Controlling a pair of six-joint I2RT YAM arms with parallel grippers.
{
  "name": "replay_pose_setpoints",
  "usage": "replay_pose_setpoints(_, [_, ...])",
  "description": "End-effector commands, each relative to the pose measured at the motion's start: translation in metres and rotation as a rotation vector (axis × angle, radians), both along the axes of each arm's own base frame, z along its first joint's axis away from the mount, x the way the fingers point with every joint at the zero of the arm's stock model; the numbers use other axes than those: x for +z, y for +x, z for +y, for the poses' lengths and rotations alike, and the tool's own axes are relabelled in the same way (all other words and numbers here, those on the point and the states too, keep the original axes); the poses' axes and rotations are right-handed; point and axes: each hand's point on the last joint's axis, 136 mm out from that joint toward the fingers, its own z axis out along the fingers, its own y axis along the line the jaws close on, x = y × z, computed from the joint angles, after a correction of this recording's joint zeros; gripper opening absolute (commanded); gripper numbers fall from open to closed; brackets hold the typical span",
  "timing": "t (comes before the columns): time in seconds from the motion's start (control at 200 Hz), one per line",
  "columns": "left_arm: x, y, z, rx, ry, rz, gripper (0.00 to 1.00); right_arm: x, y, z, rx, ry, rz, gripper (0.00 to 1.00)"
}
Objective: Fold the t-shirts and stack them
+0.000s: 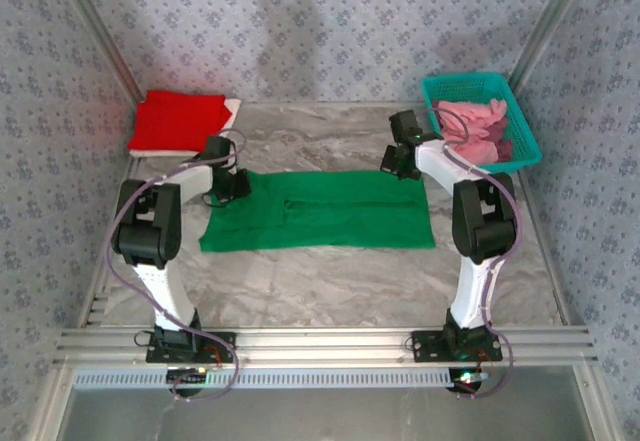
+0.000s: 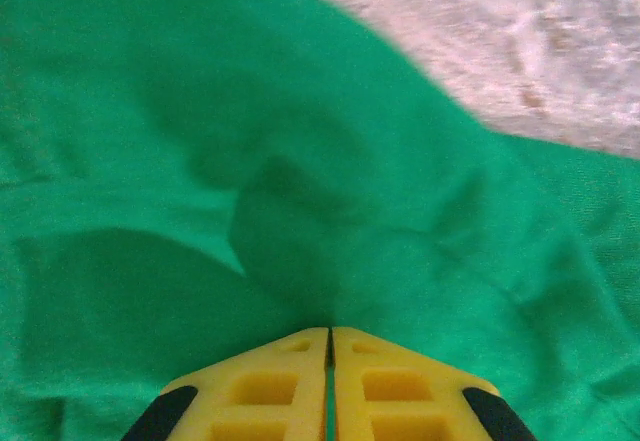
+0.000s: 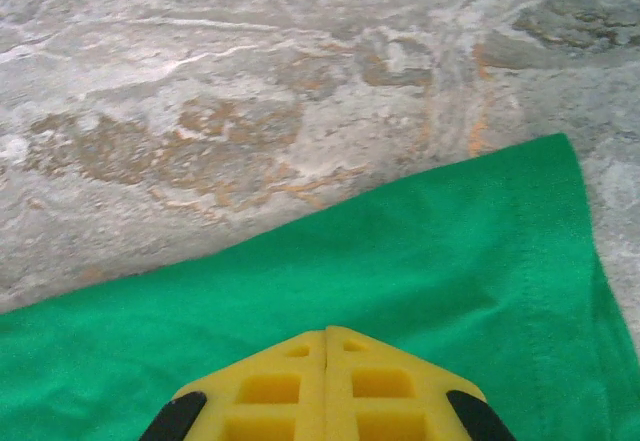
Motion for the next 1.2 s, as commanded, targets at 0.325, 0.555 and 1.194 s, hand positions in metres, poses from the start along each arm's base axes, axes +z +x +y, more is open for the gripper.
replay_pose_setpoints(0.325, [-0.02, -0.012, 0.042, 0.117, 0.006, 0.047, 0.06, -0.062, -0.021, -0.022, -0.013, -0.084, 0.186, 0.0])
replay_pose_setpoints(0.555, [-0.025, -0.002, 0.037, 0.108, -0.054, 0.053, 0.05, -0.078, -0.044, -0.043, -0.062, -0.109, 0.245, 0.0])
replay_pose_setpoints(1.194, [0.004, 0.133, -0.09, -0.187, -0.045, -0.066, 0.05, -0.069, -0.183, -0.018, -0.118, -0.014, 0.313, 0.0])
